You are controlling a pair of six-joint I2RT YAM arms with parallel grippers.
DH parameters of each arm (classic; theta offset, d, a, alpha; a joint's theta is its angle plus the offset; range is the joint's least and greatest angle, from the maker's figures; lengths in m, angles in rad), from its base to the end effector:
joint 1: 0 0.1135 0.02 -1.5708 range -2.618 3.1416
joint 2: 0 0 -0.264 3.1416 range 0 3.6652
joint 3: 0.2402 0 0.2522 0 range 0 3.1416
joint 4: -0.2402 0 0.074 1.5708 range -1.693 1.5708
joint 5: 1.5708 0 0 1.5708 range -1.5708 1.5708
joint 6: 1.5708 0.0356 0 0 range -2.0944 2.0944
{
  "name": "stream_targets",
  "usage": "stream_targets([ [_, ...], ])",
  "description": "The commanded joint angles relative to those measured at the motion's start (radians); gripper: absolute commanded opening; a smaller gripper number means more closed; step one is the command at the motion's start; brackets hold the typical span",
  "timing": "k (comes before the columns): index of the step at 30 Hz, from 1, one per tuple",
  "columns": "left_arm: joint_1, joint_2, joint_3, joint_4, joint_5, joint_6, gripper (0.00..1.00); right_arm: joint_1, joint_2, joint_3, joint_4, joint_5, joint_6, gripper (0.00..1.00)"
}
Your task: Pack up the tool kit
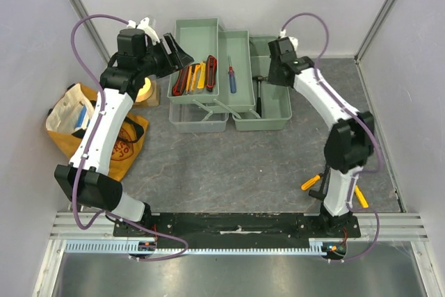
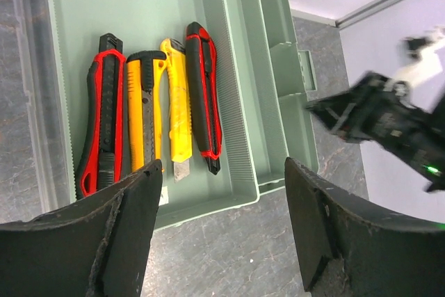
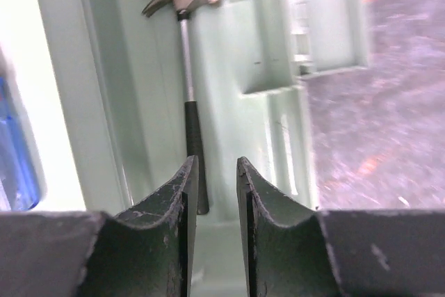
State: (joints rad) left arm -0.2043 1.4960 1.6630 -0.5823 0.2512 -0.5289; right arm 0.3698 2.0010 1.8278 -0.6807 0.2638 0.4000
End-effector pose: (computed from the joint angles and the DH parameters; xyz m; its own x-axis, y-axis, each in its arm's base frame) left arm 0.3224 -0.0758 0.4329 -0.5526 -0.3846 -0.7394 0.1626 0.8203 -0.5483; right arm 0.4257 0.1550 0.2886 -0.7211 0.1237 -0.6817 0.0995 0.9922 0.0748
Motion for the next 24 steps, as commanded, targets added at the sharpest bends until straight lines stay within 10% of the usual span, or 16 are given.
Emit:
stream_targets([
  [1, 0.005, -0.04, -0.011, 0.012, 0.043, 0.032, 0.76, -0.012, -0.217, -0.073, -0.107, 0.222, 0.141, 0.36],
  [11, 0.006, -0.091, -0.104, 0.056, 0.059, 0.001, 0.76, -0.134, -0.602, -0.606, -0.24, 0.198, 0.408, 0.49],
  [24, 0.006, -0.108, -0.154, 0.067, 0.065, 0.001, 0.75, -0.238, -0.694, -1.011, -0.28, -0.138, 0.585, 0.53],
])
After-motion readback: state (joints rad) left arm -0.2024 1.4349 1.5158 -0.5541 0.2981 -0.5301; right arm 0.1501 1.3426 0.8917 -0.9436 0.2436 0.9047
